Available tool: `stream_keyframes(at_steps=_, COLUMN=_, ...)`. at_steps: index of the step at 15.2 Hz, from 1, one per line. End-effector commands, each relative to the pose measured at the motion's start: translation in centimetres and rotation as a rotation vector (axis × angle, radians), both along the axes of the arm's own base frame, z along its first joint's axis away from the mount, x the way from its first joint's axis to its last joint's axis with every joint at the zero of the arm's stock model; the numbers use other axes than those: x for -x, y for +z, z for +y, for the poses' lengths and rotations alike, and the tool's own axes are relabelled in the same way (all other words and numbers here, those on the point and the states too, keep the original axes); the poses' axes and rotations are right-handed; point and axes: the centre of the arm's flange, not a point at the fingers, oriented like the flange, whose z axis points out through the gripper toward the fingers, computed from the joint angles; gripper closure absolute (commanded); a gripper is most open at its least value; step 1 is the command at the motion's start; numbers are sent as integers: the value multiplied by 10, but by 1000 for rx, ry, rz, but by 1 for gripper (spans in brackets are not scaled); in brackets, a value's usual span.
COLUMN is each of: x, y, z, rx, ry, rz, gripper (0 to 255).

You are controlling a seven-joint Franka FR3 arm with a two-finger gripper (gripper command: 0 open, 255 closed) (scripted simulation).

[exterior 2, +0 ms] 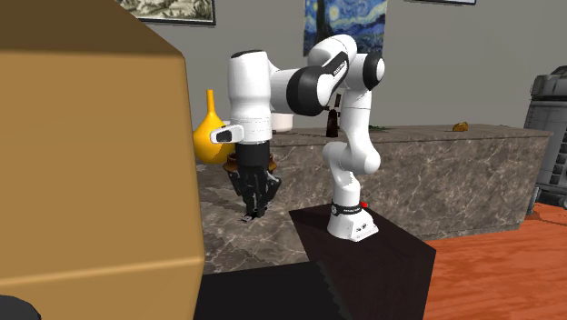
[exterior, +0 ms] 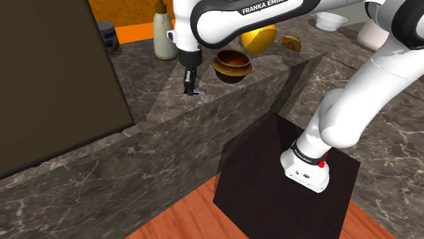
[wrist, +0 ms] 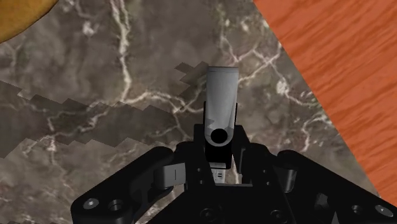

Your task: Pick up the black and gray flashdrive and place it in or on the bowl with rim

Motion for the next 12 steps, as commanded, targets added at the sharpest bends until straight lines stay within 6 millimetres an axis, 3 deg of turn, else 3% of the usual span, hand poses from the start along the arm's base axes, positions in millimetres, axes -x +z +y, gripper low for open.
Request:
stream_keyframes(at_steps=1, x=1, y=6, z=1, rx=1, ry=2, rz=4, gripper=255)
stream_keyframes(at_steps=12, x=1, y=64, z=1, rx=1, ry=2, rz=4, gripper=255)
